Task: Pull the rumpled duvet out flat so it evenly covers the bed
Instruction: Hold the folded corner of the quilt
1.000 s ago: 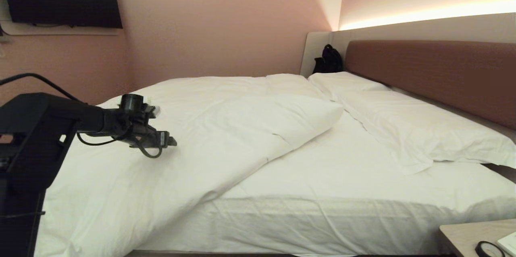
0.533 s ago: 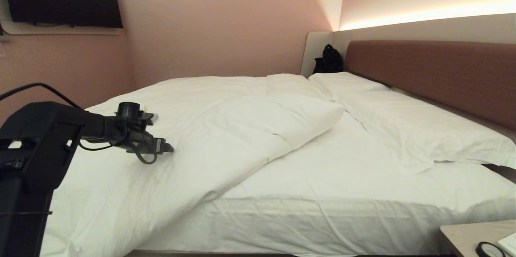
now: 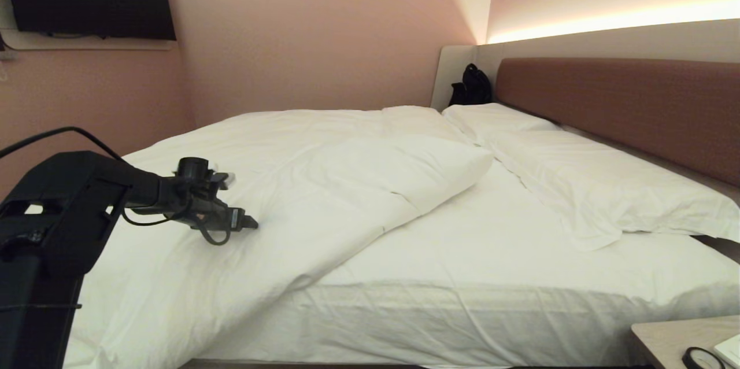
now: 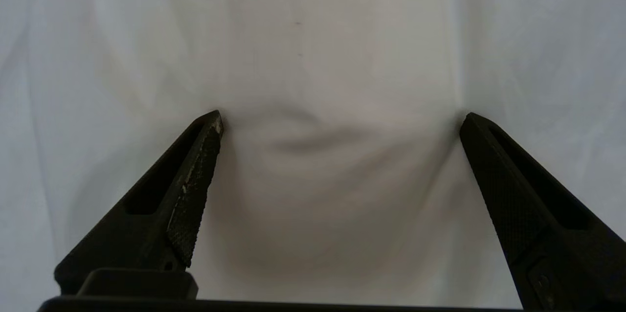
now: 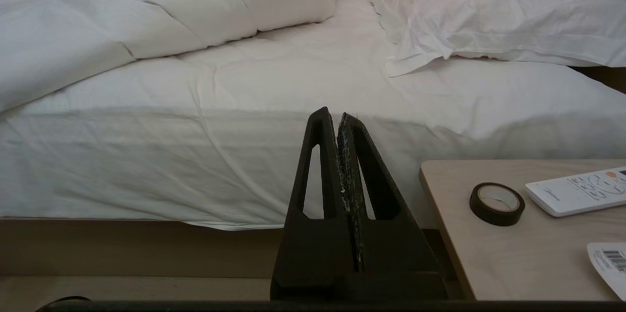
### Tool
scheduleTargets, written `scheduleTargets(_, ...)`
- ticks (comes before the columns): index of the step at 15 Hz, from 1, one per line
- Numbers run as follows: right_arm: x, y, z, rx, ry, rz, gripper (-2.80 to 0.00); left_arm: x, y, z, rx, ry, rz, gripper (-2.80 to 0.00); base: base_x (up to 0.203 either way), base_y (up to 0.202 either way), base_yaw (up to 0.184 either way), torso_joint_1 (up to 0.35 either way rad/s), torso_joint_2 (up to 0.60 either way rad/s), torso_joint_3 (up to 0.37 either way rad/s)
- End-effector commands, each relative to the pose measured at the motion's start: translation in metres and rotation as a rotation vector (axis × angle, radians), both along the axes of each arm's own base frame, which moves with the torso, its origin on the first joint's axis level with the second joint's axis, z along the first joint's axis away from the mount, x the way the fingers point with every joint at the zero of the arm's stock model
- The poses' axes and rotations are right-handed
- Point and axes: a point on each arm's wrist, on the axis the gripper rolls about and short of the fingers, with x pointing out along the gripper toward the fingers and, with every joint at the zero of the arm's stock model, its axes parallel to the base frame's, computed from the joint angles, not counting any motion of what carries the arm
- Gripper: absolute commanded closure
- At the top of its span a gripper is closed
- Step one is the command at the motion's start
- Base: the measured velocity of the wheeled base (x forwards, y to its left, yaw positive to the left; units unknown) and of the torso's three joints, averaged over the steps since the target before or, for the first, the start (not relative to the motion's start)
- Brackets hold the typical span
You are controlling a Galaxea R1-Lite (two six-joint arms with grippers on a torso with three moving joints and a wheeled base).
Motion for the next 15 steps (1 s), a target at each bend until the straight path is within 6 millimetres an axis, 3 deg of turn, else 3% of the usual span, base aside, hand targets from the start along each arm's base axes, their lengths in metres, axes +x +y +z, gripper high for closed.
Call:
scheduleTargets(1, 0.000, 0.000, 0.000, 0.000, 0.000, 0.000, 0.00, -0.001, -0.004, -0.003, 0.008, 0.000, -0.002, -2.80, 0.000, 0.000, 0.000, 0.000, 0.00, 0.000)
scheduleTargets(7, 0.000, 0.000, 0.000, 0.000, 0.000, 0.000, 0.00, 0.004, -0.031, -0.053, 0.152, -0.118, 0.054, -2.80, 0.000, 0.000, 0.000, 0.000, 0.00, 0.000)
scheduleTargets(14, 0.000, 0.000, 0.001, 0.000, -0.001, 0.000, 0.00, 0.001, -0.034, -0.051, 0.133, -0.114, 0.067, -2.80, 0.000, 0.000, 0.000, 0.000, 0.00, 0.000)
scheduleTargets(15, 0.000, 0.000, 0.000, 0.000, 0.000, 0.000, 0.00, 0.000, -0.034, -0.040, 0.118, -0.133, 0.079, 0.00, 0.000, 0.000, 0.000, 0.000, 0.00, 0.000)
